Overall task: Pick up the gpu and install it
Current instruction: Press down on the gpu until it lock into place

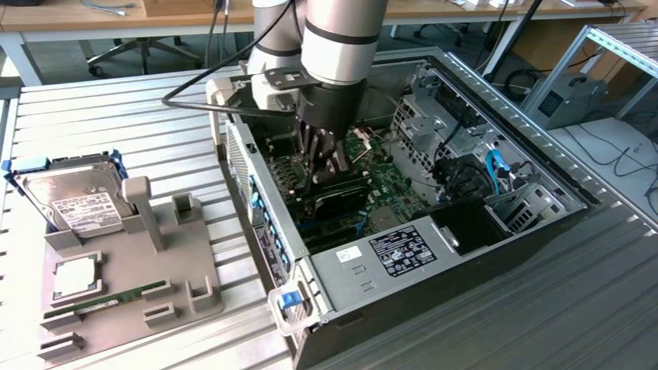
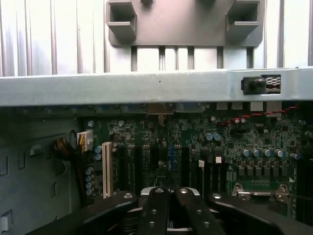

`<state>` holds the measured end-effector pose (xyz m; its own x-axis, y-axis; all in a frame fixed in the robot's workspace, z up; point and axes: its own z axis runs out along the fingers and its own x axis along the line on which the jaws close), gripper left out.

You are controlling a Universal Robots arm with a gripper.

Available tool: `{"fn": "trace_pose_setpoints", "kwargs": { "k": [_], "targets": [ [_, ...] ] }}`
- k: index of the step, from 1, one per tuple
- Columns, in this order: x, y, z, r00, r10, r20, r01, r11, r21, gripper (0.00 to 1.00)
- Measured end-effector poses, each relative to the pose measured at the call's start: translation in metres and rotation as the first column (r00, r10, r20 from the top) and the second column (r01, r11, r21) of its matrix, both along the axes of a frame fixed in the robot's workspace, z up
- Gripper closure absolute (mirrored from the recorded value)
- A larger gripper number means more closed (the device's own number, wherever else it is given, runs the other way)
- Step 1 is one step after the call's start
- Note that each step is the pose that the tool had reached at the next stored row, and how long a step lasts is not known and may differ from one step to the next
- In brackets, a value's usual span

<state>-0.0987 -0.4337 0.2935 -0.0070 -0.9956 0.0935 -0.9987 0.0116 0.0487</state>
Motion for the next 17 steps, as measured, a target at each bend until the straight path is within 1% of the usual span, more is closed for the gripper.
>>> {"fn": "trace_pose_setpoints", "kwargs": {
  "k": [5,11,12,16,17],
  "targets": [
    [0.017,-0.0002,0.0007,0.9999,0.0,-0.011,0.0,1.0,-0.0003,0.89],
    [0.041,-0.0001,0.0007,0.9996,0.0,-0.0278,0.0,1.0,-0.0001,0.89],
    [0.044,-0.0001,0.0007,0.9996,0.0,-0.0297,0.0,1.0,-0.0001,0.89],
    [0.063,-0.0001,0.0008,0.9992,0.0,-0.04,0.0,1.0,-0.0001,0.89],
    [0.07,-0.0002,0.0011,0.999,0.0,-0.0447,0.0,1.0,-0.0002,0.89]
  ]
}}
